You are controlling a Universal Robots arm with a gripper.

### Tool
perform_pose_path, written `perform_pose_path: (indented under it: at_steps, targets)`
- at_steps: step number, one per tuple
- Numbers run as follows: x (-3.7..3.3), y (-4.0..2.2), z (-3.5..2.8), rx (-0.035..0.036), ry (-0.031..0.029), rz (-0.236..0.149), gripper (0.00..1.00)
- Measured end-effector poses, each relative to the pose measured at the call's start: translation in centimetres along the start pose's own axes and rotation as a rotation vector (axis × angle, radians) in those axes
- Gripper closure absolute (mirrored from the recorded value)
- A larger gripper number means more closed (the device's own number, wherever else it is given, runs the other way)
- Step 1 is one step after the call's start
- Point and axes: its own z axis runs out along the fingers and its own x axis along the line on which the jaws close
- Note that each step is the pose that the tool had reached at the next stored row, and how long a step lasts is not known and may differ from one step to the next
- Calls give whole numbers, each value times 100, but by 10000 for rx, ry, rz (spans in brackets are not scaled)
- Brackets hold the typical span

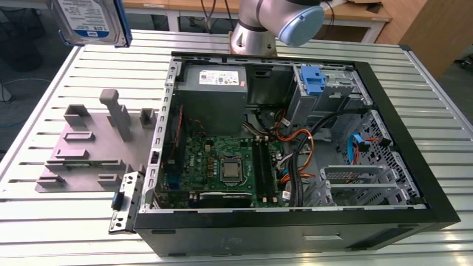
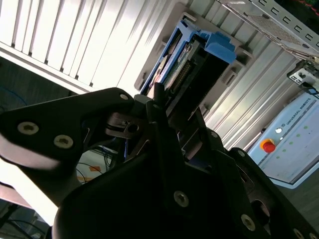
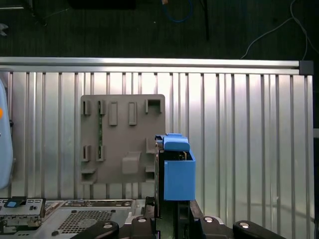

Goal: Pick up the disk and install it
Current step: 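Pick up the disk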

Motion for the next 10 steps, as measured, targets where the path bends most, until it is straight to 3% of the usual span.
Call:
perform_pose_path:
  at_steps: [10]
  targets:
    - [-11, -184, -1, 0, 0, 0, 65]
